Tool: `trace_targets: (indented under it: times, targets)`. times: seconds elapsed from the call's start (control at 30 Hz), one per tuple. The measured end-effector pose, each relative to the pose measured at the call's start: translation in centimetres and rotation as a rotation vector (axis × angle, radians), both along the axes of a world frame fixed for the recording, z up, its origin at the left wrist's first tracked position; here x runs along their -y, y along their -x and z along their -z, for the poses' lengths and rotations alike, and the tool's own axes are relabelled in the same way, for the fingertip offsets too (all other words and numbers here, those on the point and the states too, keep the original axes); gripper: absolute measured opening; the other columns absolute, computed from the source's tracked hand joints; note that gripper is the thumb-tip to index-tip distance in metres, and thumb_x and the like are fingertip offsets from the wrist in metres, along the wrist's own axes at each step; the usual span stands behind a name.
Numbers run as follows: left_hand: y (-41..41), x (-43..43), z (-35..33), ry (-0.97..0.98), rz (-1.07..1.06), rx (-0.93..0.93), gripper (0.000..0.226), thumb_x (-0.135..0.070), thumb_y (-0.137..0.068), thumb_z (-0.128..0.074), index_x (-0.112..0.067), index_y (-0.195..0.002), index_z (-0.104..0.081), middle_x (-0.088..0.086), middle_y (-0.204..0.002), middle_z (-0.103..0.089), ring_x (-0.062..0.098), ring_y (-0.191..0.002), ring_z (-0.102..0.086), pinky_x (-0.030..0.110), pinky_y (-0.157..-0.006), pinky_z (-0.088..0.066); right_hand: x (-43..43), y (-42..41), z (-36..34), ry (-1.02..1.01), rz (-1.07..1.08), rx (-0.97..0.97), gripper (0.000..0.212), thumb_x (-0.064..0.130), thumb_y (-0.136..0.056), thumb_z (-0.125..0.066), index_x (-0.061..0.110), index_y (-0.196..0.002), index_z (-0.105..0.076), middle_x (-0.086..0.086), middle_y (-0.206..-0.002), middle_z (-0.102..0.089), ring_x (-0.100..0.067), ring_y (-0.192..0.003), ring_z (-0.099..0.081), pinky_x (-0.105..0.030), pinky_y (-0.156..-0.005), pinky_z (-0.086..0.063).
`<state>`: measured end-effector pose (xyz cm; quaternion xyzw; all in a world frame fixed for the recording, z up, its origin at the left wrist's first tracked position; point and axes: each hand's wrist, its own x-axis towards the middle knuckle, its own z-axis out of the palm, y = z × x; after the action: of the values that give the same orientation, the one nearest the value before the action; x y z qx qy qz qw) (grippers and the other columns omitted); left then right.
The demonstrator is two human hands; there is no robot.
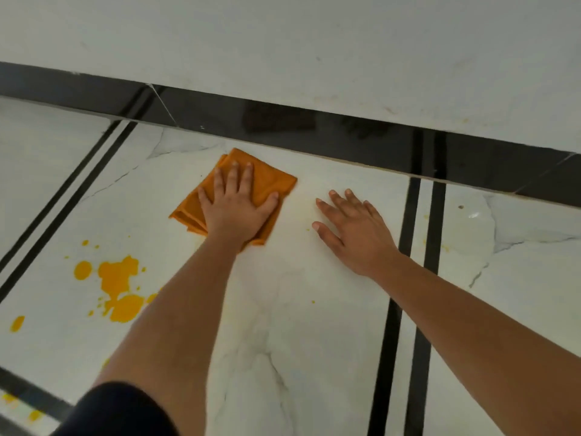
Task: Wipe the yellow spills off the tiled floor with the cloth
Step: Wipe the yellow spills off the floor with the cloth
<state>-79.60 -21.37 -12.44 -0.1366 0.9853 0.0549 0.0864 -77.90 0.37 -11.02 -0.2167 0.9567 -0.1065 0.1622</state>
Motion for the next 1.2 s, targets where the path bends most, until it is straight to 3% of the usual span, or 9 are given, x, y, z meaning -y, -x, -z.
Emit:
trace_targets:
  times: [0.17, 0.33, 0.53, 0.7, 0.83, 0.97, 1.03, 1.13, 1.2]
  targets:
    - [-4.8, 2.3, 0.5, 0.037, 0.331, -0.059, 0.085, -0.080, -0.072, -0.004, -0.039, -0.145, 0.008, -0.007, -0.158, 0.004, 0.022, -0.144, 0.006, 0.055, -0.113, 0.000, 1.4, 0.2, -0.7, -0.045, -0.019, -0.016, 0.058, 0.053, -0.095, -0.012, 0.031, -0.148, -0.001, 0.005, -0.158, 0.005, -0.015, -0.144, 0.009, -0.034, -0.114, 0.007]
    - [-1.6, 5.7, -0.1, -0.029, -0.093, -0.022, 0.081, -0.075, -0.081, -0.013, -0.032, -0.148, 0.003, -0.002, -0.158, 0.003, 0.026, -0.144, 0.008, 0.058, -0.112, 0.000, 4.6, -0.1, -1.0, -0.043, -0.055, -0.012, 0.058, 0.053, -0.096, -0.013, 0.031, -0.148, -0.003, 0.006, -0.158, 0.004, -0.014, -0.144, 0.009, -0.034, -0.115, 0.005]
    - [-10.7, 5.5, 0.4, 0.007, 0.346, -0.068, 0.083, -0.077, -0.074, -0.011, -0.038, -0.146, 0.001, -0.007, -0.157, -0.002, 0.021, -0.144, 0.002, 0.054, -0.112, 0.000, 5.6, -1.7, -1.3, -0.068, -0.063, -0.039, 0.058, 0.053, -0.095, -0.013, 0.032, -0.148, -0.004, 0.005, -0.158, 0.002, -0.016, -0.145, 0.007, -0.035, -0.115, 0.004]
    - [-10.8, 3.7, -0.2, 0.020, 0.024, -0.059, 0.084, -0.075, -0.075, -0.010, -0.033, -0.147, 0.002, -0.007, -0.157, 0.003, 0.023, -0.144, 0.008, 0.054, -0.111, 0.007, 4.4, -4.1, -1.0, -0.011, -0.063, -0.020, 0.077, 0.064, -0.080, 0.006, 0.031, -0.148, -0.008, 0.005, -0.158, -0.004, -0.015, -0.145, 0.004, -0.032, -0.114, 0.003]
    - [-16.8, 1.8, 0.4, -0.021, 0.389, -0.059, 0.083, -0.075, -0.077, -0.020, -0.034, -0.147, -0.003, -0.007, -0.156, -0.002, 0.024, -0.145, 0.000, 0.053, -0.112, 0.005, 4.6, -5.0, -0.8, -0.048, -0.079, -0.025, 0.070, 0.058, -0.084, -0.002, 0.030, -0.148, -0.006, 0.004, -0.158, -0.003, -0.017, -0.145, 0.003, -0.034, -0.115, 0.001]
    - [-13.9, 3.2, -0.1, -0.022, -0.052, -0.050, 0.085, -0.076, -0.072, -0.009, -0.036, -0.147, 0.001, -0.009, -0.157, 0.001, 0.020, -0.144, 0.006, 0.051, -0.111, 0.007, 4.5, -5.9, -0.3, -0.011, -0.132, -0.029, 0.066, 0.057, -0.089, -0.007, 0.028, -0.149, -0.006, 0.002, -0.158, -0.004, -0.018, -0.145, 0.003, -0.035, -0.115, 0.001]
    - [-15.2, 0.0, -0.2, -0.024, -0.129, -0.054, 0.085, -0.076, -0.073, -0.005, -0.035, -0.147, 0.005, -0.008, -0.157, 0.006, 0.021, -0.143, 0.013, 0.052, -0.110, 0.012, 4.1, -5.8, -0.3, -0.016, -0.133, -0.054, 0.060, 0.054, -0.096, -0.013, 0.027, -0.149, -0.005, 0.001, -0.158, -0.003, -0.019, -0.145, 0.003, -0.036, -0.115, 0.000]
    - [-19.5, -3.2, -0.4, -0.007, 0.207, 0.016, 0.082, -0.079, -0.075, -0.003, -0.038, -0.144, 0.014, -0.008, -0.156, 0.010, 0.021, -0.142, 0.018, 0.053, -0.111, 0.012, 1.8, -5.2, -0.5, -0.041, -0.111, -0.107, 0.061, 0.053, -0.096, -0.011, 0.025, -0.149, -0.005, -0.001, -0.158, -0.004, -0.019, -0.145, 0.002, -0.036, -0.115, 0.001]
    - [-18.1, -1.9, -0.3, -0.039, 0.236, -0.013, 0.083, -0.080, -0.073, -0.009, -0.040, -0.144, 0.008, -0.009, -0.157, 0.002, 0.020, -0.144, 0.010, 0.053, -0.112, 0.007, -0.6, -4.8, -0.7, -0.048, -0.096, -0.136, 0.070, 0.058, -0.089, -0.001, 0.023, -0.149, -0.008, -0.002, -0.158, -0.007, -0.020, -0.145, -0.001, -0.036, -0.114, 0.000]
